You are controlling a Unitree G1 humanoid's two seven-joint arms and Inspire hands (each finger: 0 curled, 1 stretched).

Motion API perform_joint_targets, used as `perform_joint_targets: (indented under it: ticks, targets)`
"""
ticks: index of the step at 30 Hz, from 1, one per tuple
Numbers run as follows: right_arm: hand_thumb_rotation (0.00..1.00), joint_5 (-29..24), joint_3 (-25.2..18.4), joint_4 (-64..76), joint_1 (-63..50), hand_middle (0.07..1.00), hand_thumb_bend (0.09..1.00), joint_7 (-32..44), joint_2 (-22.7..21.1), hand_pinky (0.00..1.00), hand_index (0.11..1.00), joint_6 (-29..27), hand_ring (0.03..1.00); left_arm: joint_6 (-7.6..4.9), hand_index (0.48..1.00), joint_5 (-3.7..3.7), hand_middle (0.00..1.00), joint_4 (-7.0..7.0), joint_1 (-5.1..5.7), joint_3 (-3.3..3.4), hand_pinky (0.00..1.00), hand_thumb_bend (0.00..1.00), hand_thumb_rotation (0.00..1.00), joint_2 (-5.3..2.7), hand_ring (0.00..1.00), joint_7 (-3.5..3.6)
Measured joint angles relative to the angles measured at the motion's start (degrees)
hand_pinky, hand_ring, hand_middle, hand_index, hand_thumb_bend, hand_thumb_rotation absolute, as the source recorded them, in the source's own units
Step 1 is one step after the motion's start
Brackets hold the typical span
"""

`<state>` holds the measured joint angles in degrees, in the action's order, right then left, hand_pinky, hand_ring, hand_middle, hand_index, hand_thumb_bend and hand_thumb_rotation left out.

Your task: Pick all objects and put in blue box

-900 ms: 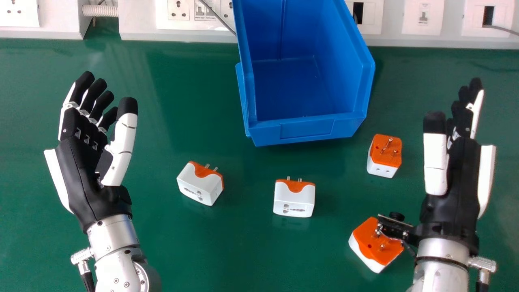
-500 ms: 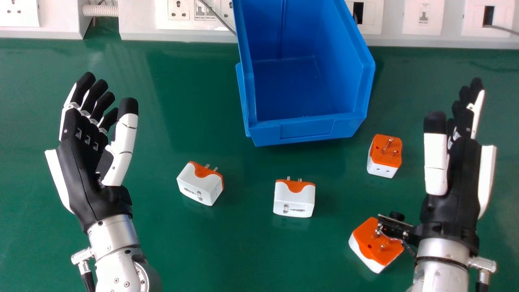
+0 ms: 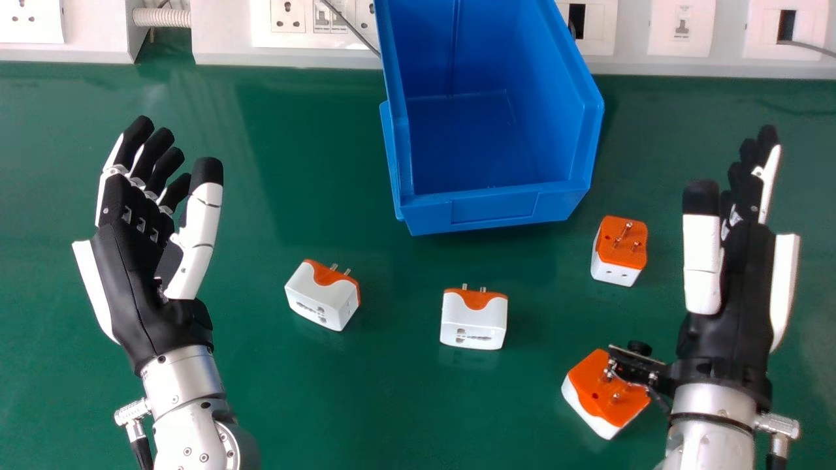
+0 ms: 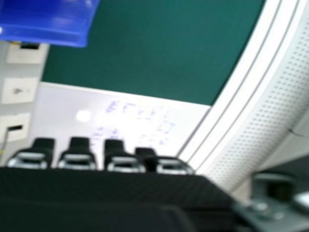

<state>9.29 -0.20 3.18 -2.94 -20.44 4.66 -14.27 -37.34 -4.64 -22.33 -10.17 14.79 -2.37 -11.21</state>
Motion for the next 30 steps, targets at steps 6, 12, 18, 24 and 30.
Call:
perform_joint_targets:
  ticks: [6,12,18,24,30]
  targets:
    - [1.0,0.01,0.0,0.0,0.0,1.0,0.864,0.0,0.0,1.0,1.0,0.0,1.0,0.0,0.804,0.0,0.81,0.0,0.0,0.0,0.78,0.68,0.38,0.0,0.81,0.03]
    - [1.0,0.05,0.0,0.0,-0.02,1.0,0.865,-0.02,0.0,1.0,1.0,0.0,1.0,0.0,0.804,0.0,0.81,0.0,0.0,0.0,0.78,0.68,0.38,0.0,0.81,0.03]
    - [1.0,0.54,0.13,0.0,-0.03,1.0,0.864,-0.02,-0.01,1.0,1.0,0.01,1.0,0.0,0.804,0.0,0.81,0.0,0.0,0.0,0.77,0.69,0.39,0.0,0.81,0.03]
    - [1.0,1.64,0.53,-0.07,0.01,1.0,0.866,0.66,-0.59,1.0,1.0,0.97,1.0,0.0,0.804,-0.01,0.81,0.01,0.0,-0.02,0.77,0.69,0.39,0.0,0.8,0.04]
    - [1.0,4.7,2.62,2.31,-0.28,1.0,0.877,6.1,-3.39,1.0,1.0,7.68,1.0,-0.01,0.804,-0.02,0.81,-0.04,-0.01,-0.06,0.77,0.69,0.39,-0.01,0.8,0.1]
